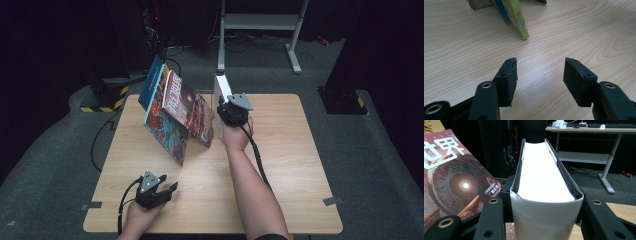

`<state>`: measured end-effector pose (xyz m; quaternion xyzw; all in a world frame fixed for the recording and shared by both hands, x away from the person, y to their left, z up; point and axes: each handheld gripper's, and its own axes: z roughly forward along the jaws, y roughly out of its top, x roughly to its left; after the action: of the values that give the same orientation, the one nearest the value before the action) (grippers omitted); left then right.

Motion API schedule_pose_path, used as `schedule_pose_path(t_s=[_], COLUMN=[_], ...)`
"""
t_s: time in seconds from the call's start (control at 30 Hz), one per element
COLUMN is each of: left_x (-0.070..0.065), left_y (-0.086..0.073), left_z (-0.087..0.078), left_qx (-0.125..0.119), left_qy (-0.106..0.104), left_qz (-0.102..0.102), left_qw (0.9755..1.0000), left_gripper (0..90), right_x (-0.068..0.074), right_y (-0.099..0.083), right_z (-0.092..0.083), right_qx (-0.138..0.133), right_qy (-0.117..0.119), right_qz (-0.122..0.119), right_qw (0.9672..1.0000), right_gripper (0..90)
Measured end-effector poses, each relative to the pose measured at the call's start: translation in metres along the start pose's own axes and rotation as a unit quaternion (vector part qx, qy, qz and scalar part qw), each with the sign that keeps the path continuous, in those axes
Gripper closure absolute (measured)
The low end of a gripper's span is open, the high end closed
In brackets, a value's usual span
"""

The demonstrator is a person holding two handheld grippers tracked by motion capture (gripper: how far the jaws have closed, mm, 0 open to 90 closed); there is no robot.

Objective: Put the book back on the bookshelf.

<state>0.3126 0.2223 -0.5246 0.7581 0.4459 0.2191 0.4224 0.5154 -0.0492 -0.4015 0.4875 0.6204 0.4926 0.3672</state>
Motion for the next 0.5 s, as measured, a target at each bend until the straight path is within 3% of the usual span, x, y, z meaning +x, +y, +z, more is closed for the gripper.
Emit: schedule_pose_path(t_s=[0.27, 0.37, 0.5], left_x=[-0.0006, -0.0006, -0.0005], left_y=[-0.0002, -0.0001, 0.0001], left_z=[0.0002, 0.0003, 0.0006], left_qx=[-0.001, 0.0, 0.002], left_qy=[0.0, 0.001, 0.002], left_qz=[0.002, 0.004, 0.004], left_qw=[1.0, 1.0, 1.0], left_gripper=[44.4, 44.4, 44.2], right_x=[-0.0006, -0.0028, -0.0054], right_y=[-0.0014, -0.0003, 0.0002], right_z=[-0.0027, -0.005, -0.0051], right_qx=[0.0, -0.007, 0.005], right_qy=[0.002, 0.013, 0.029], right_qz=[0.009, 0.011, 0.015], right_qw=[1.0, 0.9998, 0.9995], right_gripper=[51.1, 45.2, 36.7])
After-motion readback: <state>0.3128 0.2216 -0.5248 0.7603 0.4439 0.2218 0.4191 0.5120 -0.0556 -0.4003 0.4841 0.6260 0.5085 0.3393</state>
